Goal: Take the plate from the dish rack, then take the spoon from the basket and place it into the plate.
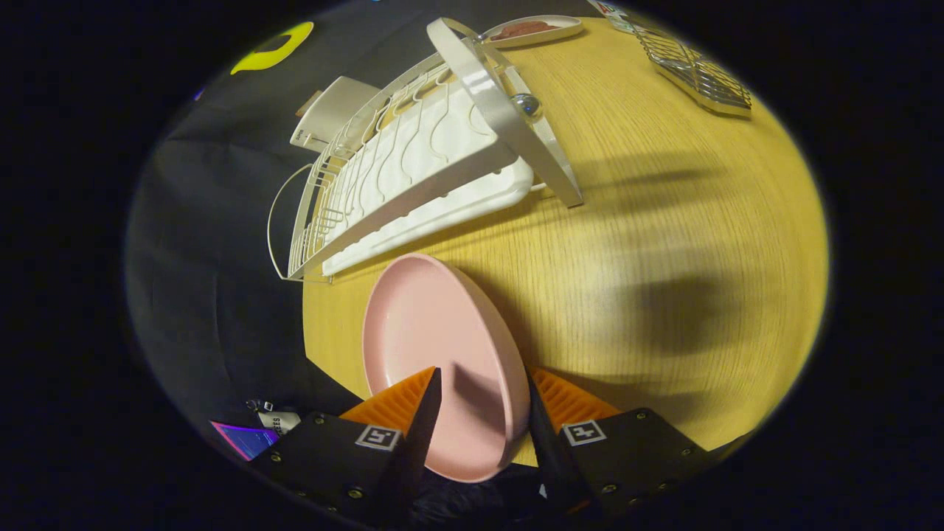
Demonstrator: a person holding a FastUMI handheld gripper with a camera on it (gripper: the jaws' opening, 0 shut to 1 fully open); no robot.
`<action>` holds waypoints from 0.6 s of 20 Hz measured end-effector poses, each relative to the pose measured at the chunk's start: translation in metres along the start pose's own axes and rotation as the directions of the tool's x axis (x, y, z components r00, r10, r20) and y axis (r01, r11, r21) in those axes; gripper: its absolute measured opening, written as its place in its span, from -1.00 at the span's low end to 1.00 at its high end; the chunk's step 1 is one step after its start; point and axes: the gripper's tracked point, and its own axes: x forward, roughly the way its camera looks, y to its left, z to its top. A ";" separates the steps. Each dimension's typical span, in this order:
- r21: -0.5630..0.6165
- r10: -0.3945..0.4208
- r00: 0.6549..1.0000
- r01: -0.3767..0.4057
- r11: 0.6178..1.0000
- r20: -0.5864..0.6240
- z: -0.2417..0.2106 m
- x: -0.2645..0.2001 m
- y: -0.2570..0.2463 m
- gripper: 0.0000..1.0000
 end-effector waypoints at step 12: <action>0.081 -0.057 0.966 0.038 0.996 0.252 0.043 -0.094 -0.069 0.30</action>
